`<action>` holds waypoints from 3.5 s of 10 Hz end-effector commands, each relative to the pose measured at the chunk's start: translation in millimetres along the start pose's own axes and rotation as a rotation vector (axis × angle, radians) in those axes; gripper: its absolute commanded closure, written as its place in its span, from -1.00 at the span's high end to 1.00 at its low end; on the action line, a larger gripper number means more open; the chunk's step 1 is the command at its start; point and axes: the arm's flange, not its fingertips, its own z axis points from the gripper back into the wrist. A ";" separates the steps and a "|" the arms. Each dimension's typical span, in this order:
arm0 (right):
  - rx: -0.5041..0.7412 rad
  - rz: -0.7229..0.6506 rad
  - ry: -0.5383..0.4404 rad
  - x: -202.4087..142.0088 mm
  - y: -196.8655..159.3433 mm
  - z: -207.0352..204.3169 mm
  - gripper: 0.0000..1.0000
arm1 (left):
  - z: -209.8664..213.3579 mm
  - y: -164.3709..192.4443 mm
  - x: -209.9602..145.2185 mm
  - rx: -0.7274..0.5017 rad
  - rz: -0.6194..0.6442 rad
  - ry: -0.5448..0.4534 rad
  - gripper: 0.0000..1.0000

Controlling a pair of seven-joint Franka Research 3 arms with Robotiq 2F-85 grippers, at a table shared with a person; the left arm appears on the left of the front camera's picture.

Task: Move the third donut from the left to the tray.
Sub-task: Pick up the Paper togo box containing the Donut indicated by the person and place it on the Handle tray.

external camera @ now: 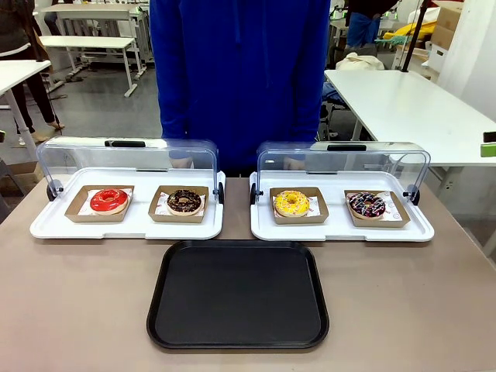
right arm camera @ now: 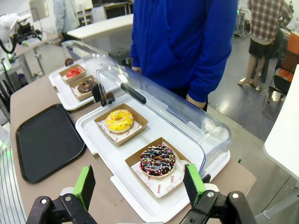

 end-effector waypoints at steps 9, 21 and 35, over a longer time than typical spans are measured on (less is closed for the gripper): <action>-0.004 0.026 -0.033 1.6 -3.6 -3.3 1.00 | 0.4 -0.2 0.1 -0.006 -0.007 -0.014 1.00; -0.004 0.026 -0.033 1.6 -3.6 -3.3 1.00 | 0.4 -0.2 0.1 -0.006 -0.007 -0.014 1.00; -0.004 0.026 -0.033 1.6 -3.6 -3.3 1.00 | 0.4 -0.2 0.1 -0.006 -0.007 -0.014 1.00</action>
